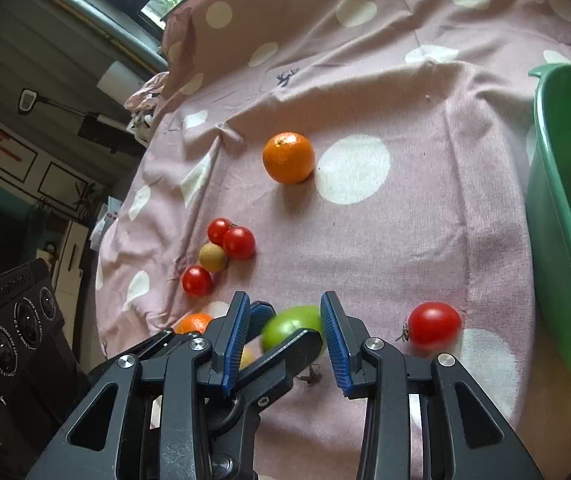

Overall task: Organize fruits
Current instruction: 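Lift the round green fruit off the cloth with the right gripper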

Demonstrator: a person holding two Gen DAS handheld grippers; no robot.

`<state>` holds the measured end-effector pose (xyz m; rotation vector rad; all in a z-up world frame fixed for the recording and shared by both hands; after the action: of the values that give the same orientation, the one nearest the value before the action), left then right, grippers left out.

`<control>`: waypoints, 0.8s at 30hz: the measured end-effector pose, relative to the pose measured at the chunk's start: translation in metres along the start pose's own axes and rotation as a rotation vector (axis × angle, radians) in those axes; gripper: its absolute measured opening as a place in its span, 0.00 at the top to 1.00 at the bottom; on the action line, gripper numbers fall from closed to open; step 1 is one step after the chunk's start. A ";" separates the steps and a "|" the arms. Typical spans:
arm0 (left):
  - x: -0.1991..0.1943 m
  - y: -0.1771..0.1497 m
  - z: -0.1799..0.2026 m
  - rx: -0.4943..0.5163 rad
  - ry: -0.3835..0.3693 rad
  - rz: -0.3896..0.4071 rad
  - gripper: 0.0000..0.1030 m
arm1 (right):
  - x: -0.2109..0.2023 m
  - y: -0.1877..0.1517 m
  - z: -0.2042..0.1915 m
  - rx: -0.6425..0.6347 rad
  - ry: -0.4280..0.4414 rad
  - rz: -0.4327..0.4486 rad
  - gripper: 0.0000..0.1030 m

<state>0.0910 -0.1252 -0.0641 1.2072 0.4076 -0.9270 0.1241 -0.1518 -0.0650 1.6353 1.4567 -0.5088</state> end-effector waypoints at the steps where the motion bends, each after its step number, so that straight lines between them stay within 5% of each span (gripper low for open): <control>1: 0.000 0.001 0.001 0.003 -0.003 0.001 0.78 | -0.003 0.000 -0.002 -0.011 0.002 0.006 0.62; 7: 0.020 -0.012 -0.011 -0.021 0.028 -0.083 0.77 | 0.004 0.001 0.014 0.026 -0.046 -0.005 0.63; 24: 0.030 -0.025 0.010 -0.037 -0.100 -0.138 0.65 | 0.007 -0.003 0.038 0.069 -0.102 -0.047 0.63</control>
<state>0.0871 -0.1473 -0.0978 1.1039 0.4300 -1.0894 0.1317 -0.1780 -0.0921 1.6075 1.4193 -0.6662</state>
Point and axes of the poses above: each gripper's, at about its wrist camera, not at the fingertips, and x roughly the way its jaws point, z to its right, y to its top, the point moved 8 cm from there along x, roughly the way its jaws point, and after that the axes turned 8 degrees about x, right-handed, at the moved point
